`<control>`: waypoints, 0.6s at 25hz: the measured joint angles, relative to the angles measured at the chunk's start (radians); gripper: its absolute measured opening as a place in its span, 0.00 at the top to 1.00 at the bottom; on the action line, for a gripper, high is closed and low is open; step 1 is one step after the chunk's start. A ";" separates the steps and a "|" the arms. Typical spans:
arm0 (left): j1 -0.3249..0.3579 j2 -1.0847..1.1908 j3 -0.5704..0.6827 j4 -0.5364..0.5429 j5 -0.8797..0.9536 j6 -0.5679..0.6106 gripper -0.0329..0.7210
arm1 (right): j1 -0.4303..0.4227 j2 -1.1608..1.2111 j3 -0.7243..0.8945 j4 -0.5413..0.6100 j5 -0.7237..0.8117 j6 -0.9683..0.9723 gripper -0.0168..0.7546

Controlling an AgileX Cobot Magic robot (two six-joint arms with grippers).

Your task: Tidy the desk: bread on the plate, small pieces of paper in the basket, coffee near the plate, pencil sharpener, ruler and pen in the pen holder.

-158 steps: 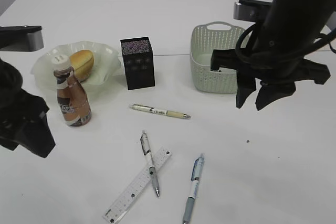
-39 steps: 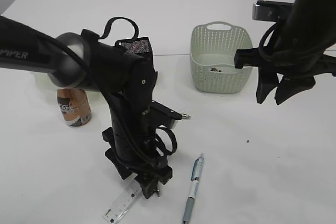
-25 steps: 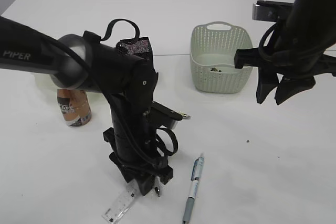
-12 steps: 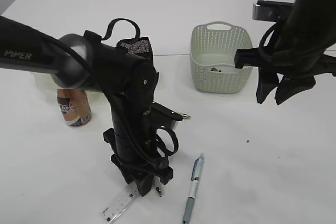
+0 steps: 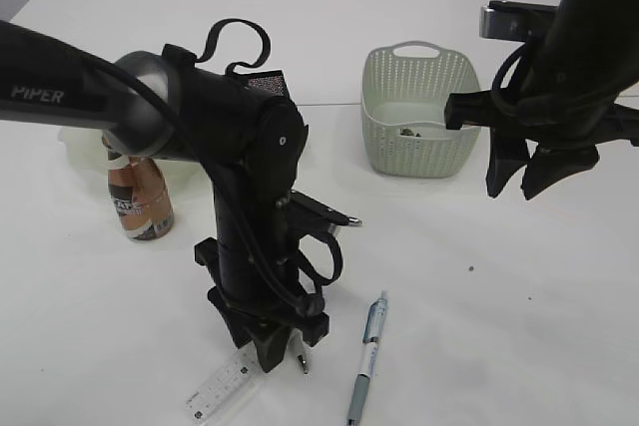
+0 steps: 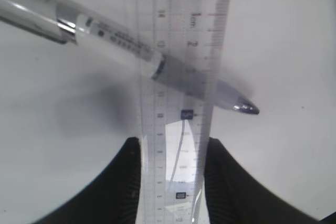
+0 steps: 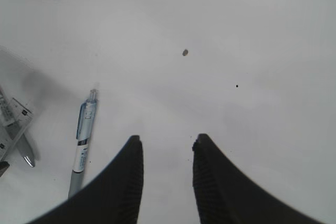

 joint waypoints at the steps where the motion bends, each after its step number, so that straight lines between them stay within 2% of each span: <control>1: 0.000 0.000 0.000 0.000 0.005 0.000 0.62 | 0.000 0.000 0.000 0.000 0.000 0.000 0.67; 15: 0.000 -0.020 0.017 -0.020 0.018 0.000 0.62 | 0.000 0.000 -0.002 0.000 0.000 0.000 0.67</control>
